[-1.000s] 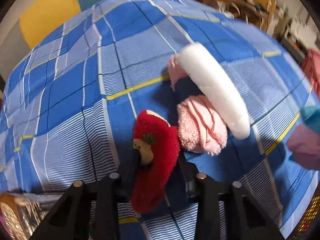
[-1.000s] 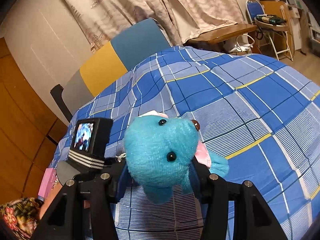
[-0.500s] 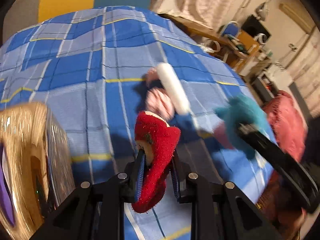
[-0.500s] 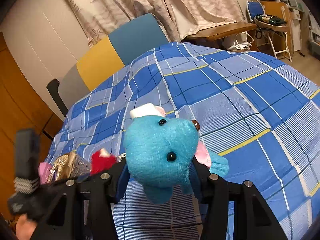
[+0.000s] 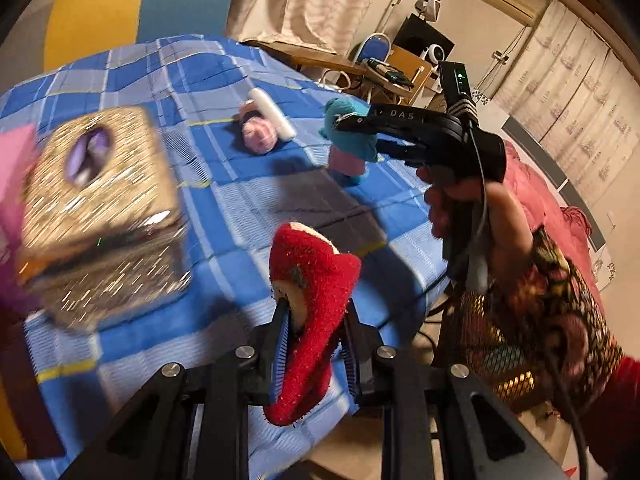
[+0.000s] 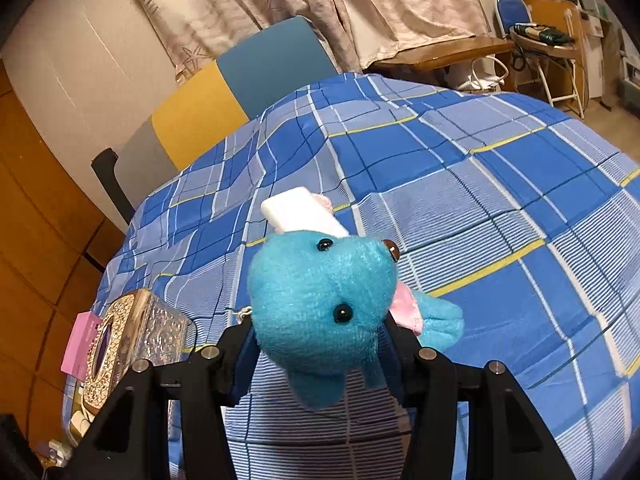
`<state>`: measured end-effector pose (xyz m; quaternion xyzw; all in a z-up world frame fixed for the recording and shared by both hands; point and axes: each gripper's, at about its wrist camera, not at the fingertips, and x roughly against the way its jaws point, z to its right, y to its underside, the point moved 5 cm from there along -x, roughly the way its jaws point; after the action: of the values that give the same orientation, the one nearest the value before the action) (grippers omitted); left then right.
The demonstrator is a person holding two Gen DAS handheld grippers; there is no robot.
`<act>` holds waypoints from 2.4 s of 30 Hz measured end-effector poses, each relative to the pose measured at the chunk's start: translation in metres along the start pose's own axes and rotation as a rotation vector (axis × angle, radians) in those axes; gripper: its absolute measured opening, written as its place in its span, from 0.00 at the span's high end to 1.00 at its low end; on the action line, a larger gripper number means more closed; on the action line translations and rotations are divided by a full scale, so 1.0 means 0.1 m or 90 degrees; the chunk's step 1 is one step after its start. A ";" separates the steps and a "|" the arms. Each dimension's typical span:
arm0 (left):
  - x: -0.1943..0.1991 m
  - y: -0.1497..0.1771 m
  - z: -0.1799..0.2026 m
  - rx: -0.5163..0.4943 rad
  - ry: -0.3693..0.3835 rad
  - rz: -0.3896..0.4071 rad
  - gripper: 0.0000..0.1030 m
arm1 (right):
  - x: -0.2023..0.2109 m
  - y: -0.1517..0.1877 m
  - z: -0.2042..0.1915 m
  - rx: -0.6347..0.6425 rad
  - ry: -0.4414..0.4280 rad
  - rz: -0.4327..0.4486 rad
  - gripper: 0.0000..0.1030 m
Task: Organize soft objects
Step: 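Drop the red plush into the gold tray with the left tool while the right tool holds the elephant, then lower the teal plush elephant into the gold tray with the right tool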
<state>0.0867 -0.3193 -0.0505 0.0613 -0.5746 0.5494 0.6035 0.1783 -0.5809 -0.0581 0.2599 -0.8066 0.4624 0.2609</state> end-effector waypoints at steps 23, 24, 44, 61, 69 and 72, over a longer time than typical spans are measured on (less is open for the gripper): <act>1.38 0.37 -1.87 0.244 -0.162 0.156 0.78 | 0.14 0.05 -0.20 0.077 0.003 0.054 0.48; 1.37 0.36 -1.98 0.255 -0.163 0.152 0.78 | 0.15 0.06 -0.21 0.081 0.003 0.059 0.48; 0.62 0.18 -2.84 0.330 -0.172 0.013 0.61 | 0.62 0.34 -0.39 0.023 -0.025 0.099 0.48; 1.52 0.33 -2.80 0.311 -0.230 0.142 0.54 | 0.72 0.59 -0.95 0.054 -0.064 0.087 0.48; 1.81 0.63 -2.97 0.340 -0.280 0.149 0.54 | 0.84 0.79 -1.60 0.131 -0.114 0.069 0.48; 1.95 0.76 -3.06 0.370 -0.285 0.165 0.54 | 0.90 0.89 -1.98 0.171 -0.157 0.063 0.47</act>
<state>0.1708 0.0412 -0.0462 0.2746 -0.5155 0.7342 0.3463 0.0899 -0.3838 0.0333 0.3068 -0.7752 0.5430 0.1001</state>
